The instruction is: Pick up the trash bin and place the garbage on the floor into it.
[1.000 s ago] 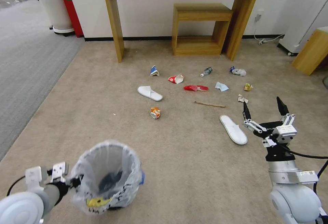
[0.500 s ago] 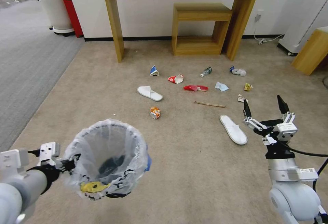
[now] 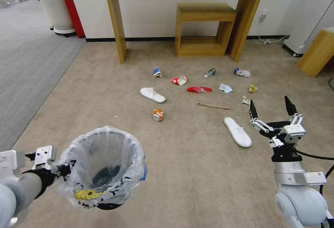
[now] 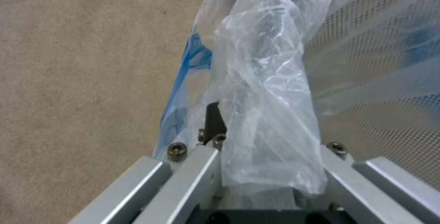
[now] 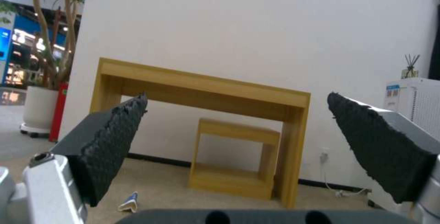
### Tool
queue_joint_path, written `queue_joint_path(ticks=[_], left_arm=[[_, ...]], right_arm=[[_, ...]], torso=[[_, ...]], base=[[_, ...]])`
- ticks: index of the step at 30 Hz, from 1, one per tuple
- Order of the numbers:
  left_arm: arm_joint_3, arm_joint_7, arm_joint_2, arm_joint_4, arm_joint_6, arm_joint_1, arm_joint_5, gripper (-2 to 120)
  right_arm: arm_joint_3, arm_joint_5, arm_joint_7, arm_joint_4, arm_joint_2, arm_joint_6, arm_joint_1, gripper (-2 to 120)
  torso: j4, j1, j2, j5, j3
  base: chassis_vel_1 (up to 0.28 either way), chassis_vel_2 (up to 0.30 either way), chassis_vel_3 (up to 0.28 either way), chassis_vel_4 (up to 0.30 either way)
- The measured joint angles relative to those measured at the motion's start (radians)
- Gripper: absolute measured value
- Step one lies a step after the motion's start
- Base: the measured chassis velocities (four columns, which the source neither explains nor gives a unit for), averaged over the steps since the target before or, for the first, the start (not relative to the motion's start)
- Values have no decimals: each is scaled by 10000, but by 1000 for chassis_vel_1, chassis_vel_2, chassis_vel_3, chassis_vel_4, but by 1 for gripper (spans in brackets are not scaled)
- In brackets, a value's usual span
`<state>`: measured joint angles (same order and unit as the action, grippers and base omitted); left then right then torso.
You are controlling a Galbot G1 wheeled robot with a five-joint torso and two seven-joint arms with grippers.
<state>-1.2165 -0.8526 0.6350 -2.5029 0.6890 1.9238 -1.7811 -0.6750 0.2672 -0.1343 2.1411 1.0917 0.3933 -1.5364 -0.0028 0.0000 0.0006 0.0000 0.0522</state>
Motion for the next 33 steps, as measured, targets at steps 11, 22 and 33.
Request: queue_joint_path(ticks=[11,22,33], left_arm=[[-241,-110,-222,17,101,110,-249,1],[5,-120,-6,26,85,-107,-369,1],[29,-170,64,27,57,-311,-658,1]], right_arm=[[-75,674,-169,205,-429,-534,189,100],[73,1086,-578,355,-470,-1270,381,100],[290,510,-20,23,-404,-1055,318,100]], torso=[[2,0,0,0,0],[3,0,0,-1,0],[2,0,0,-1,0]], base=[[0,0,0,0],[0,0,0,0],[0,0,0,0]])
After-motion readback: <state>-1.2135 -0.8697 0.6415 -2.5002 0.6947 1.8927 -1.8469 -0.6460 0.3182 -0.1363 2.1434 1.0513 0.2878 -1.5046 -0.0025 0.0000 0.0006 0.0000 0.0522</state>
